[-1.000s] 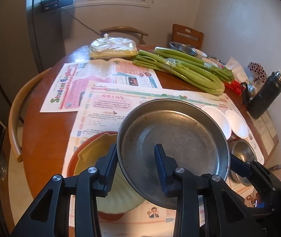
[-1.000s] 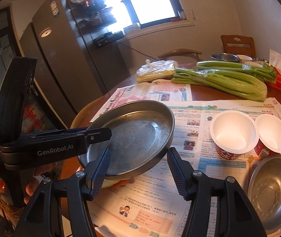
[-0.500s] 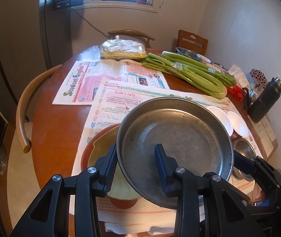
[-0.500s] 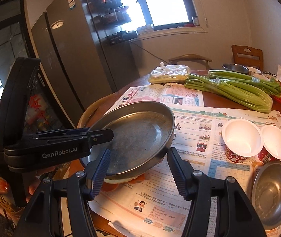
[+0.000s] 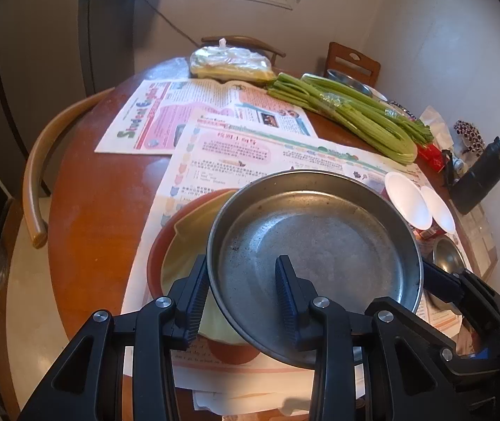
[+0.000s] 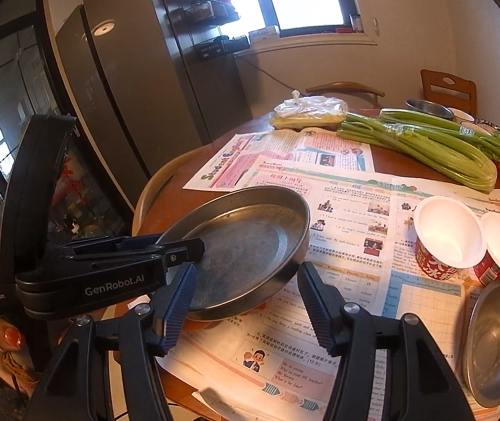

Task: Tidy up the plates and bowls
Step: 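Lower the steel pan onto the yellow plate with the left gripper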

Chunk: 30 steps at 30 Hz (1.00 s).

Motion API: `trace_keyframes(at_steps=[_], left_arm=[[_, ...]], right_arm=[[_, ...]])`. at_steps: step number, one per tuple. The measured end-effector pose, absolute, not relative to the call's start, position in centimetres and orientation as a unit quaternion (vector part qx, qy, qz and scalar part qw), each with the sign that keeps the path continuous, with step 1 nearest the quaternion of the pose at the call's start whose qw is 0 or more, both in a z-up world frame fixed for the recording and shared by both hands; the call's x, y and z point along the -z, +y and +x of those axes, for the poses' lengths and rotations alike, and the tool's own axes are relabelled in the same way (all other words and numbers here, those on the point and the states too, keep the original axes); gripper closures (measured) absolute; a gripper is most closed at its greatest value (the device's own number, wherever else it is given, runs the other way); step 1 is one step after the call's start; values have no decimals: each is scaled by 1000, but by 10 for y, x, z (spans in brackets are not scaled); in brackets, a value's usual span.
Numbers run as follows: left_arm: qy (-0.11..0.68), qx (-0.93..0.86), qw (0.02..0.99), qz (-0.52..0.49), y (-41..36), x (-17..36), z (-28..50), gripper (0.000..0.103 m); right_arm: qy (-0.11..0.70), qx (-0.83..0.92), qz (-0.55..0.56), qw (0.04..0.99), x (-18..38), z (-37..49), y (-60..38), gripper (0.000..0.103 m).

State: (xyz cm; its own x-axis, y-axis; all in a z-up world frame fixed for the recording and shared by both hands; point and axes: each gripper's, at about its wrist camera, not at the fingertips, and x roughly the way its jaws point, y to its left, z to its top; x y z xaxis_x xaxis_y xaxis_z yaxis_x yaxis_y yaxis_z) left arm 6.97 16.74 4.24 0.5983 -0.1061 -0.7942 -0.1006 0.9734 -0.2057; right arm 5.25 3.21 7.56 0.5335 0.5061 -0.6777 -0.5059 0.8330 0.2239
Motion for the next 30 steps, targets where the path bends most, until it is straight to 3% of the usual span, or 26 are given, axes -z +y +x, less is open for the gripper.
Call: trace_keyframes(at_steps=[30], left_arm=[[478, -21, 868, -130, 185, -1, 74, 64]], right_arm=[[428, -308, -25, 849, -46, 63, 56, 43]])
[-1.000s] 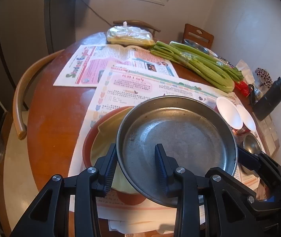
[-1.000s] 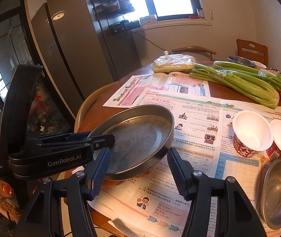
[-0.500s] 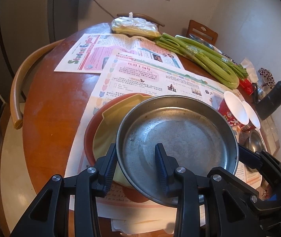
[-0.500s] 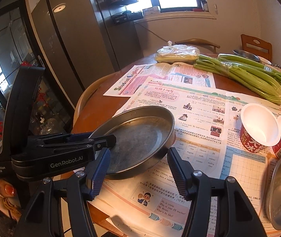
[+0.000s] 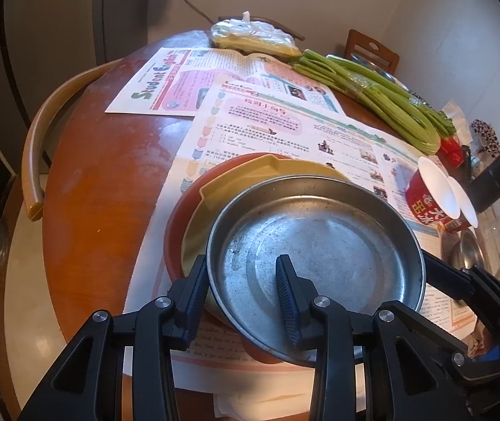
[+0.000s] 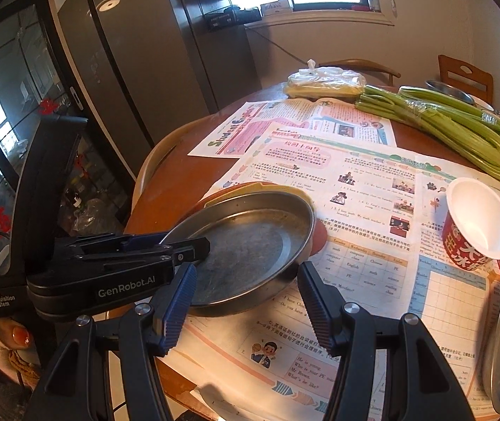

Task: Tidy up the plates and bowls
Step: 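Lower the steel pan onto the yellow plate with the left gripper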

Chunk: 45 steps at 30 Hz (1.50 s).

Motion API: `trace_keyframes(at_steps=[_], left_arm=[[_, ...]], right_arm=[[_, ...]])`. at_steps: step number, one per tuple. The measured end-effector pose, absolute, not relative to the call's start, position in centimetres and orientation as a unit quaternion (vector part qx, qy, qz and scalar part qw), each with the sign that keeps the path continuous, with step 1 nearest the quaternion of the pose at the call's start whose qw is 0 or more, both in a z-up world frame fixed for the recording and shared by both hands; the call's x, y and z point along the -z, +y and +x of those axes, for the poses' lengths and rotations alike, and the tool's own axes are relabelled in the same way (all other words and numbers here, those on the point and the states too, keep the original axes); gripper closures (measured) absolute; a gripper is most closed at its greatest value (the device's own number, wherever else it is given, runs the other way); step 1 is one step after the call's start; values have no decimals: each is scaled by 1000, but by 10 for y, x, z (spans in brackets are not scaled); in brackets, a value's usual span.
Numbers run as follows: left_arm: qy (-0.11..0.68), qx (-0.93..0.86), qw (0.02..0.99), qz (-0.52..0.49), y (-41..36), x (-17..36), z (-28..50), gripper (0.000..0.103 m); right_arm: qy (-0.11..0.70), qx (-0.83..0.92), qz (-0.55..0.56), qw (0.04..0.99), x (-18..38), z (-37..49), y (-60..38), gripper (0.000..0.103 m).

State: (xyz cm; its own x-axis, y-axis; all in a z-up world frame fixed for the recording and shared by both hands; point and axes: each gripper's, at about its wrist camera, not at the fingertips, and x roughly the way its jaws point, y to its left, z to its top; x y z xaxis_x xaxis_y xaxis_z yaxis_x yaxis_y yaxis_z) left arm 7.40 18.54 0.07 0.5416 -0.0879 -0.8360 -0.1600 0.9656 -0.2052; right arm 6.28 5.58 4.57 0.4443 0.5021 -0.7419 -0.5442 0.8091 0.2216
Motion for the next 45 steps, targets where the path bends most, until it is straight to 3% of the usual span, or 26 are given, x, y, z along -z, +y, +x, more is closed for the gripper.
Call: trace_keyframes(at_steps=[33, 45], left_arm=[[458, -91, 878, -103, 184, 3, 92, 62], [438, -112, 887, -94, 176, -12, 85, 52]], right_arm=[[423, -340, 22, 840, -31, 92, 41, 42], [419, -337, 48, 842, -34, 94, 16, 42]])
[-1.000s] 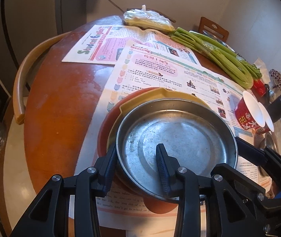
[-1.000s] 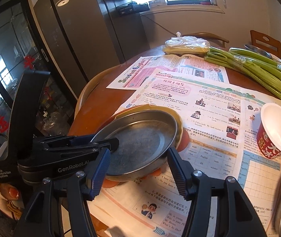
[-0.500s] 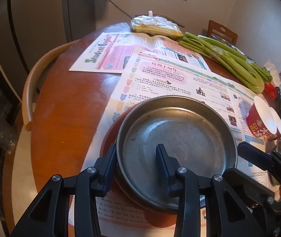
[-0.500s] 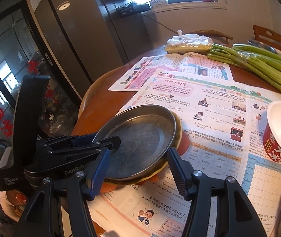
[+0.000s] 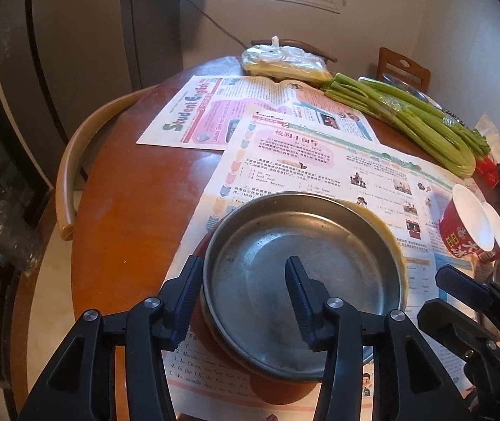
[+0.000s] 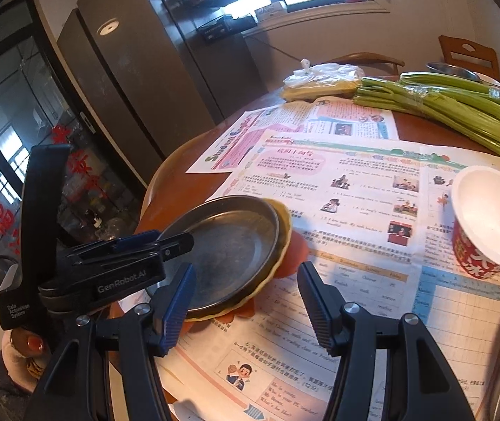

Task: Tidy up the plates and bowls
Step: 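Lower the steel pan onto the yellow plate with the left gripper, then open the left gripper to release the steel pan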

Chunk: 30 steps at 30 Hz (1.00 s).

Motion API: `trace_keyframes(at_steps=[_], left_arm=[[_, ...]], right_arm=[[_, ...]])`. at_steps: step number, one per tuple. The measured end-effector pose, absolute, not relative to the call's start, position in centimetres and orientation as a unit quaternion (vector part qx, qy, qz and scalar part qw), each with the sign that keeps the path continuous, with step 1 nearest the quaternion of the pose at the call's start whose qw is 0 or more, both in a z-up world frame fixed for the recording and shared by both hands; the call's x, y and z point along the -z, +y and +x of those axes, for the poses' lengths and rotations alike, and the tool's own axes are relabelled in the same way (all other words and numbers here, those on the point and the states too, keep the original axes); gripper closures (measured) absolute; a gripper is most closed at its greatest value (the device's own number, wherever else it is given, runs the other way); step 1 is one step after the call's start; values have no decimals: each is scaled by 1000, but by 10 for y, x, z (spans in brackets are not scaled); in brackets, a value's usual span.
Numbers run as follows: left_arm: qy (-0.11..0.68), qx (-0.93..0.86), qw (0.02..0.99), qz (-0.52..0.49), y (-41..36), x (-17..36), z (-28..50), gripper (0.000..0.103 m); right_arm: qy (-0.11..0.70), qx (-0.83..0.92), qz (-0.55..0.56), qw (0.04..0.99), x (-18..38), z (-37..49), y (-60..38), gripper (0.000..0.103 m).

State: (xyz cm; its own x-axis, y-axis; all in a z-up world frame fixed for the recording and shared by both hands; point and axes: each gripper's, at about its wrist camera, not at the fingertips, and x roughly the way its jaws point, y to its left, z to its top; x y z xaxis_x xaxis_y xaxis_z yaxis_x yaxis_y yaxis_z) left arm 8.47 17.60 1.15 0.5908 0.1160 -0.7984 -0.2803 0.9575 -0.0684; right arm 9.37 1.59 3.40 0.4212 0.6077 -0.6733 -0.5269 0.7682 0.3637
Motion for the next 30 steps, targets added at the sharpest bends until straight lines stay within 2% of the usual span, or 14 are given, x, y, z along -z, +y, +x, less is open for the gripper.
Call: trace_keyframes(at_steps=[21, 30], left_arm=[[387, -128, 905, -123, 180, -40, 55, 51], [379, -146, 902, -145, 201, -38, 42, 50]], right_arm=[[405, -354, 50, 842, -44, 81, 5, 42], [409, -363, 60, 835, -43, 80, 3, 39]])
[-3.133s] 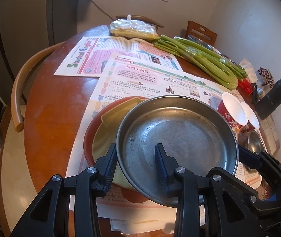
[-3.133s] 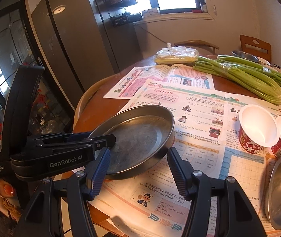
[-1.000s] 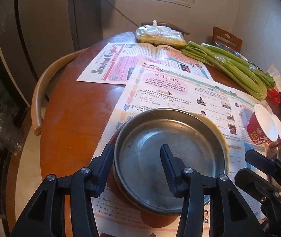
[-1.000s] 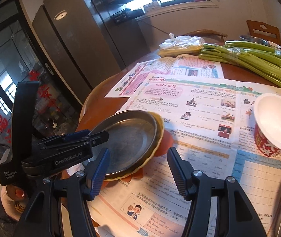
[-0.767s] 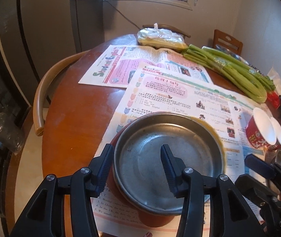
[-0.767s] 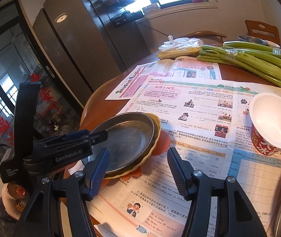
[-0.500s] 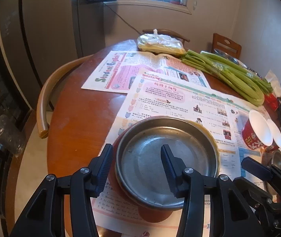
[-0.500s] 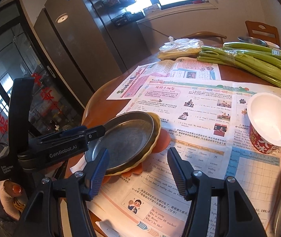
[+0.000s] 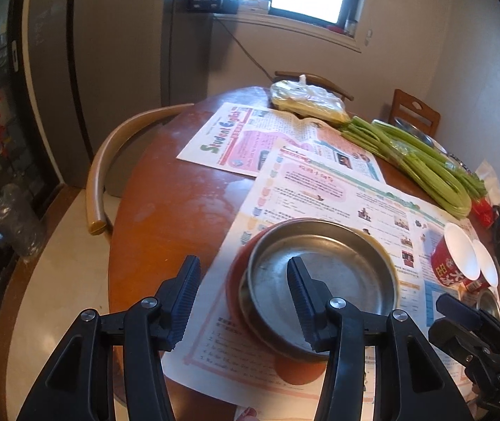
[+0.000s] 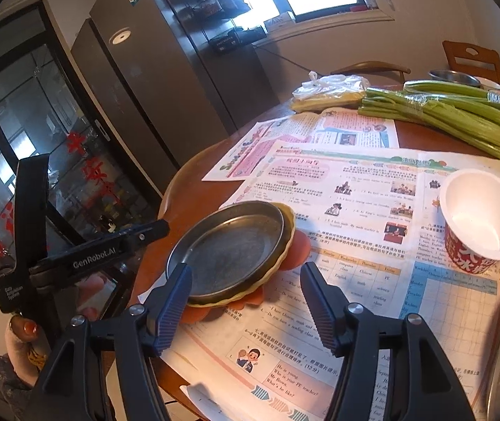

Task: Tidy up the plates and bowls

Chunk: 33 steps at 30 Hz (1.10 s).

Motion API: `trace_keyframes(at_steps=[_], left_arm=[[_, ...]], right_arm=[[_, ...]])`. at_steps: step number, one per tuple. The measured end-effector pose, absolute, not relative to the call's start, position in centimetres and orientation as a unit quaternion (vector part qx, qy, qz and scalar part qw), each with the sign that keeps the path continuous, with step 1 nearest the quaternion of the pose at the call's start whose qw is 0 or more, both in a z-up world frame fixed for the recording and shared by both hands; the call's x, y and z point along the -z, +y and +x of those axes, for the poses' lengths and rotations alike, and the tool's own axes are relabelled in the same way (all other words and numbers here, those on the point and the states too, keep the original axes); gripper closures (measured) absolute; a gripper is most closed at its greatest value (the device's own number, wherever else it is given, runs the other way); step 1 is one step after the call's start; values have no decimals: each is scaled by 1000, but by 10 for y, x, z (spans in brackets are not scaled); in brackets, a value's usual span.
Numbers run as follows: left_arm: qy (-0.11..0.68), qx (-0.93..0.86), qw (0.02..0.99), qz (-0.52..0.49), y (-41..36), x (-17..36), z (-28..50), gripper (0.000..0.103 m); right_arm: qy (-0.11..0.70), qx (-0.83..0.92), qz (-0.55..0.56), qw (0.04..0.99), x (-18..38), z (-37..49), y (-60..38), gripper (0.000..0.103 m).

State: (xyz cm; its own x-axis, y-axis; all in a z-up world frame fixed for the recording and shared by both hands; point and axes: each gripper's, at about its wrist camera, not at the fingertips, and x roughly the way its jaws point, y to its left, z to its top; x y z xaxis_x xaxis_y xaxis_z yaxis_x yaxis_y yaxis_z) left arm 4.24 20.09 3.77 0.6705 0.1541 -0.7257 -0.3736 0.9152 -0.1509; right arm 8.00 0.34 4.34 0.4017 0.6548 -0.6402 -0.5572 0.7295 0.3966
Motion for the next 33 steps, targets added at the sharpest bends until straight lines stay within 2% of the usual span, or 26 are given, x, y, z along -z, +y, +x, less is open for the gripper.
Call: trace_keyframes(at_steps=[5, 13, 33], left_arm=[[390, -134, 888, -204, 224, -22, 48, 50], [403, -99, 877, -240, 236, -3, 62, 50], [457, -82, 860, -210, 223, 29, 93, 50]], right_arm=[[424, -358, 68, 829, -35, 85, 4, 39], [438, -348, 82, 825, -24, 93, 5, 38], [475, -361, 50, 801, -1, 97, 45, 36]])
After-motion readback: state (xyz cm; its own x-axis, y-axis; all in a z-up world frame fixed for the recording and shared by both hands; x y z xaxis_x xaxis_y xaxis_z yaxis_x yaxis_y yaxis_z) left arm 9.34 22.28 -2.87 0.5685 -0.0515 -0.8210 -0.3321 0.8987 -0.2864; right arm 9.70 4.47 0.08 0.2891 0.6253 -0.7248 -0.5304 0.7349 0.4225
